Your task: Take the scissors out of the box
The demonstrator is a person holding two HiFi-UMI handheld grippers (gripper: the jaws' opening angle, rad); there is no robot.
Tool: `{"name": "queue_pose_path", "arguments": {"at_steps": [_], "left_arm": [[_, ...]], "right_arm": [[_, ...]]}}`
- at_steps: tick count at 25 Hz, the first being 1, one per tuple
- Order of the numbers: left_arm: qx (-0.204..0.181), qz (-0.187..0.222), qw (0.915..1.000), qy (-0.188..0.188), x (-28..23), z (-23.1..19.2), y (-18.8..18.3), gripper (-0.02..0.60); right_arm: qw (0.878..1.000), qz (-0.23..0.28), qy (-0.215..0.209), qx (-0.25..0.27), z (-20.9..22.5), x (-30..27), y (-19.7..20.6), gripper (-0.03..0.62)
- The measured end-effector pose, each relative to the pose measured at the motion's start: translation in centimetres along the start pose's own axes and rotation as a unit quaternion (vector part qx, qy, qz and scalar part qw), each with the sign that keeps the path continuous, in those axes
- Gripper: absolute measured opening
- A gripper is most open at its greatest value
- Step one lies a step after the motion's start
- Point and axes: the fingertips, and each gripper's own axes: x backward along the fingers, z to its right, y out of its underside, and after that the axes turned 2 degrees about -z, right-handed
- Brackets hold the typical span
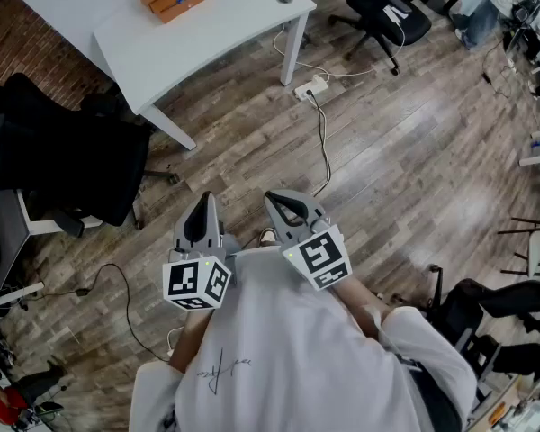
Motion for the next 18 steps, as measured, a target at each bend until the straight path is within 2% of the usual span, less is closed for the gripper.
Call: {"name": "queue_pose_path", "arguments": {"at_steps": [8,13,18], "left_arm": [[-0.020,-0.009,0.9996,-0.015,-0.1,-0.3,0.3,0.008],[-0.027,-0.009,0.9996,-0.008,-1.4,-0.7,0.0,0.008],[-0.020,-0.015,0.9997,0.006,-4.1,-1.9,-0.2,0.008]], "right_arm": [[1.000,0.006,0.013,-0.007,1.5,-0.1,-0.9,0.008],[0.999,0.018,0.024,-0.039,3.0,-1.0,-1.5,0.009],[0.999,0.017,0.027,-0.035,4.5,-2.3,-2.4,0.009]]}}
